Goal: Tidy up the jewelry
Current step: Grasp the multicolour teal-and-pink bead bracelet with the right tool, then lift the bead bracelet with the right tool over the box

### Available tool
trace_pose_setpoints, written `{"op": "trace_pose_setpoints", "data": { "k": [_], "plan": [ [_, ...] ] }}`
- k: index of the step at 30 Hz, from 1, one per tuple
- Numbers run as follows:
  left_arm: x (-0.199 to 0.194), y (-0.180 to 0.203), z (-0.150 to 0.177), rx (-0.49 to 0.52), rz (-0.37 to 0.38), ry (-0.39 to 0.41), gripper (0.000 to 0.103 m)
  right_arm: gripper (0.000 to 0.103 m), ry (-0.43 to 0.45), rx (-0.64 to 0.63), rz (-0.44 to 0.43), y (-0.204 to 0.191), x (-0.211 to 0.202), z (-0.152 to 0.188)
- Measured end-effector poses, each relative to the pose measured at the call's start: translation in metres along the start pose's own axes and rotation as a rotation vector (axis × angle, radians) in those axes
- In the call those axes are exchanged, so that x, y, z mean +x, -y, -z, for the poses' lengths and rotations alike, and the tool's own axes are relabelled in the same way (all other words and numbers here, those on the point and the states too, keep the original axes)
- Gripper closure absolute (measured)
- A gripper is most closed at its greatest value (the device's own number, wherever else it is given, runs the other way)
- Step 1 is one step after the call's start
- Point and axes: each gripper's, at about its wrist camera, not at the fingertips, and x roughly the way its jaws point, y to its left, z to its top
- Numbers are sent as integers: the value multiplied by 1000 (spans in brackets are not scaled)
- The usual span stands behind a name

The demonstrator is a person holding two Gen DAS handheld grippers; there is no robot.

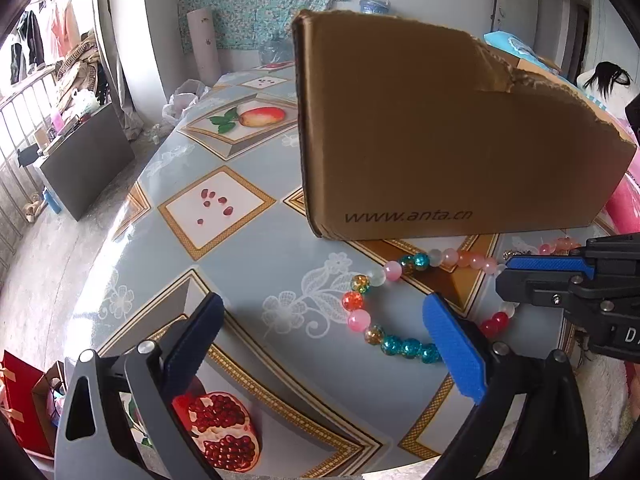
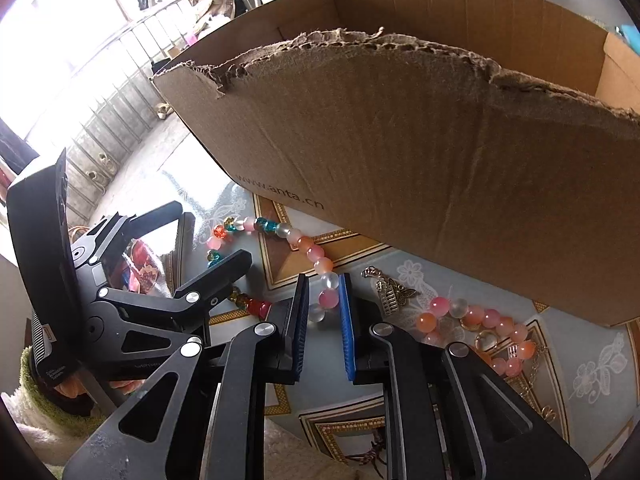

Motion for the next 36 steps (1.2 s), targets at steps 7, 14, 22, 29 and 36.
{"op": "trace_pose_setpoints", "data": {
  "k": [7, 14, 22, 29, 36],
  "plan": [
    [-6, -1, -4, 13, 22, 7, 6, 95, 9, -6, 18, -11, 6, -5],
    [-16, 5, -4, 43, 102, 30, 40, 95, 17, -2, 16, -9, 4, -2],
    [-8, 14, -8, 50, 130, -3, 88, 95, 38, -4, 17, -6, 0, 3],
    [-13, 14, -12, 11, 144, 6, 94, 96, 59, 11, -10, 1, -9, 7],
    [-40, 11, -17, -27, 176, 27, 94, 96, 103, 23, -49, 7, -37, 12]
  ]
}}
